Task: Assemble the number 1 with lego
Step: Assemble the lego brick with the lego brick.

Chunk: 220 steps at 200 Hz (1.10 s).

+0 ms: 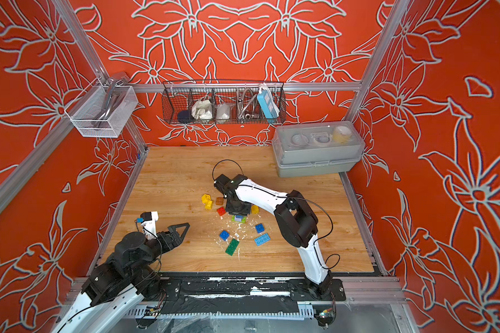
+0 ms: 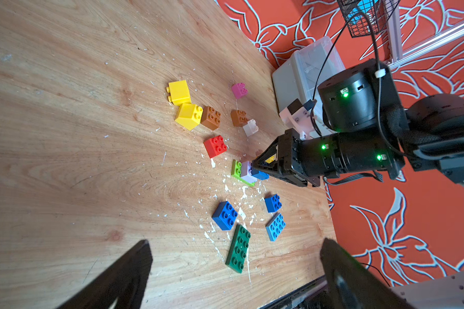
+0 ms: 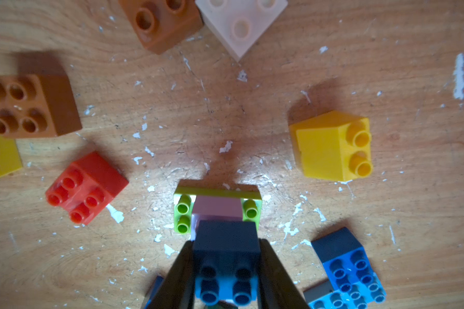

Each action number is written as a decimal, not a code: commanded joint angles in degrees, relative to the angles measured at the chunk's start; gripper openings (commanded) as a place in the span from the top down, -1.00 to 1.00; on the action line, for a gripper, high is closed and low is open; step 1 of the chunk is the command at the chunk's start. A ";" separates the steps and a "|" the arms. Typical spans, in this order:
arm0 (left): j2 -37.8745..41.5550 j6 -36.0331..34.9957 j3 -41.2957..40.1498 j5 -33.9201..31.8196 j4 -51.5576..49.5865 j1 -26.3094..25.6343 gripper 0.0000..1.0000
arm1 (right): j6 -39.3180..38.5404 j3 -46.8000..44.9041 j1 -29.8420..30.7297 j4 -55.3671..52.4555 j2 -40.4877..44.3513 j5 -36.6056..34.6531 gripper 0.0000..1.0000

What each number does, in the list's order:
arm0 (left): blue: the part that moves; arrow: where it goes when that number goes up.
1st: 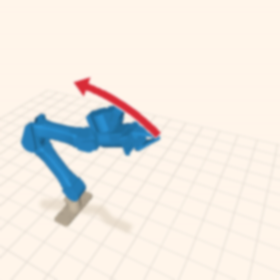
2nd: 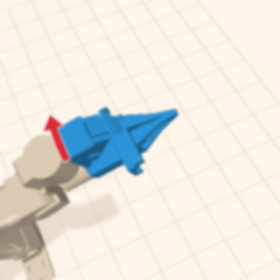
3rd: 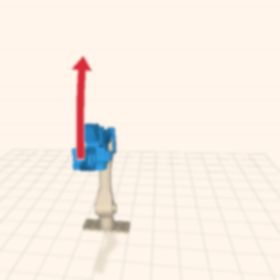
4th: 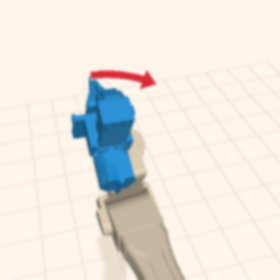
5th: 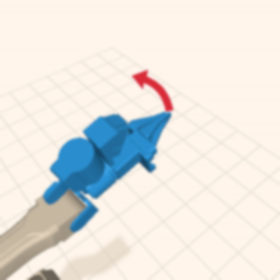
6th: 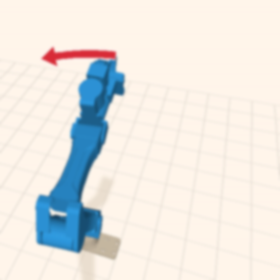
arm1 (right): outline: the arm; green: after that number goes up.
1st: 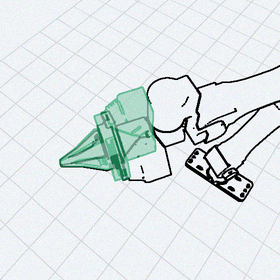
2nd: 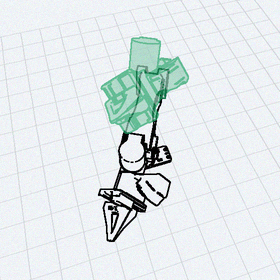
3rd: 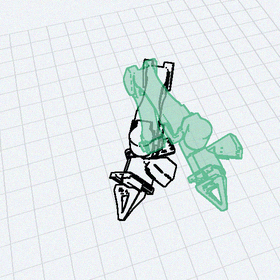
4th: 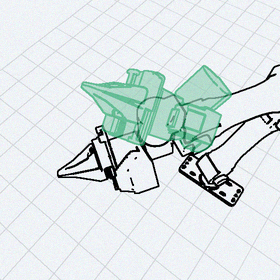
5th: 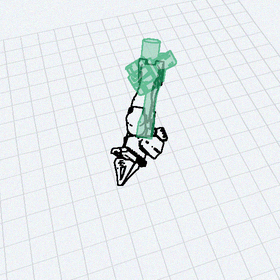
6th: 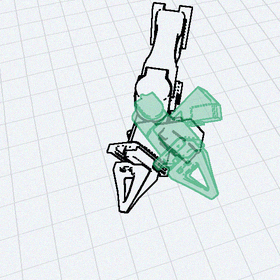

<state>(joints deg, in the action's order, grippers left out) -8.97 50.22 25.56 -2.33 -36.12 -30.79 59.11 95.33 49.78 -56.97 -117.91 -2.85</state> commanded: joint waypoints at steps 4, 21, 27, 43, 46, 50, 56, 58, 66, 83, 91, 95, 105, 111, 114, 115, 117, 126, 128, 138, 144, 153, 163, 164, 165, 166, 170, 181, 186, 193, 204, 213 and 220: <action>0.62 -0.03 -0.38 -0.57 -0.44 0.20 -0.96 | 0.92 1.22 -0.38 -0.09 -1.60 -0.09 0.64; 0.62 0.03 -0.34 -0.57 -0.53 0.20 -0.96 | 1.10 1.40 -0.42 0.01 -2.04 0.18 0.64; 0.62 0.06 -0.34 -0.57 -0.53 0.20 -0.96 | 1.27 1.42 -0.39 0.08 -2.07 0.34 0.64; 0.71 0.12 -0.34 -0.66 -0.53 0.20 -0.96 | 1.87 1.22 -0.37 0.13 -2.46 0.54 0.64; 0.71 0.10 -0.36 -0.66 -0.53 0.20 -0.96 | 2.07 1.20 -0.31 0.17 -2.50 0.51 0.64; 0.71 0.14 -0.34 -0.66 -0.61 0.20 -0.96 | 2.23 1.10 -0.35 0.19 -2.55 0.44 0.64; 0.80 0.14 -0.34 -0.66 -0.63 0.20 -0.96 | 2.57 0.87 -0.30 0.00 -2.55 0.27 0.65; 0.80 0.14 -0.34 -0.66 -0.62 0.20 -0.96 | 2.74 0.84 -0.30 -0.05 -2.58 0.14 0.64; 0.80 0.15 -0.36 -0.74 -0.66 0.20 -0.96 | 3.01 0.59 -0.31 -0.16 -2.59 -0.15 0.64; 0.97 0.15 -0.34 -0.84 -0.73 0.20 -0.96 | 3.64 0.04 -0.31 0.07 -2.65 0.09 0.65; 1.06 0.15 -0.34 -0.84 -0.79 0.20 -0.97 | 3.98 -0.12 -0.21 0.06 -2.68 0.05 0.65; 1.06 0.15 -0.34 -0.84 -0.77 0.20 -0.96 | 4.04 -0.14 -0.05 0.08 -2.68 0.04 0.65; 1.11 0.23 -0.34 -0.89 -0.80 0.20 -0.96 | 4.29 -0.23 0.30 0.14 -2.67 0.08 0.65; 1.15 0.23 -0.34 -0.92 -0.88 0.20 -0.96 | 4.34 -0.37 0.47 0.40 -2.63 0.24 0.66; 1.15 0.23 -0.34 -0.92 -0.88 0.20 -0.96 | 4.37 -0.45 0.61 0.57 -2.60 0.36 0.66; 1.15 0.23 -0.34 -0.92 -0.88 0.20 -0.96 | 4.36 -0.47 0.68 0.60 -2.59 0.38 0.66; 1.19 0.28 -0.34 -0.92 -0.88 0.20 -0.96 | 4.41 -0.49 0.72 0.62 -2.55 0.37 0.66; 1.31 0.23 -0.34 -0.95 -0.96 0.20 -0.96 | 4.61 -0.58 1.01 0.72 -2.59 0.48 0.66; 1.37 0.23 -0.34 -0.97 -0.97 0.20 -0.96 | 4.68 -0.58 1.06 0.83 -2.59 0.43 0.66; 1.49 0.23 -0.34 -1.01 -1.05 0.20 -0.96 | 4.90 -0.75 1.27 0.99 -2.65 0.45 0.67; 1.55 0.23 -0.34 -1.01 -1.06 0.20 -0.96 | 4.97 -0.97 1.31 1.11 -2.68 0.52 0.67; 1.67 0.23 -0.34 -1.01 -1.19 0.20 -0.96 | 5.13 -1.26 1.36 1.37 -2.59 0.56 0.67; 1.76 0.27 -0.33 -1.10 -1.32 0.20 -0.96 | 5.34 -1.71 1.31 1.44 -2.35 0.36 0.67; 1.81 0.25 -0.33 -1.10 -1.32 0.20 -0.96 | 5.37 -1.72 1.30 1.43 -2.30 0.37 0.67; 1.83 0.24 -0.33 -1.10 -1.32 0.20 -0.96 | 5.34 -1.72 1.29 1.47 -2.22 0.38 0.67; 1.84 0.28 -0.34 -1.10 -1.37 0.20 -0.96 | 5.33 -1.86 1.33 1.49 -2.23 0.34 0.67; 1.92 0.32 -0.34 -1.10 -1.40 0.20 -0.96 | 5.39 -2.17 1.32 1.52 -2.09 0.31 0.67; 2.09 0.32 -0.34 -1.19 -1.41 0.20 -0.96 | 5.53 -2.79 1.33 1.70 -1.64 -0.03 0.67; 2.12 0.32 -0.34 -1.23 -1.45 0.20 -0.96 | 5.57 -3.07 1.25 1.77 -1.50 -0.28 0.67; 2.12 0.40 -0.34 -1.21 -1.43 0.20 -0.96 | 5.66 -3.45 1.11 1.65 -1.24 -0.52 0.67; 2.12 0.41 -0.34 -1.20 -1.41 0.20 -0.96 | 5.75 -4.27 0.87 2.03 -0.72 -0.58 0.67; 2.03 0.41 -0.34 -1.19 -1.41 0.20 -0.96 | 5.90 -4.98 0.62 2.33 -0.32 -0.58 0.67; 1.96 0.41 -0.34 -1.19 -1.41 0.20 -0.96 | 6.00 -5.37 0.46 2.62 0.06 -0.56 0.68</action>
<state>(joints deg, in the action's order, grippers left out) -7.55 50.59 25.56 -2.92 -37.26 -30.79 63.88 93.51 50.63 -53.39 -117.32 -2.74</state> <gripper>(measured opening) 0.982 0.357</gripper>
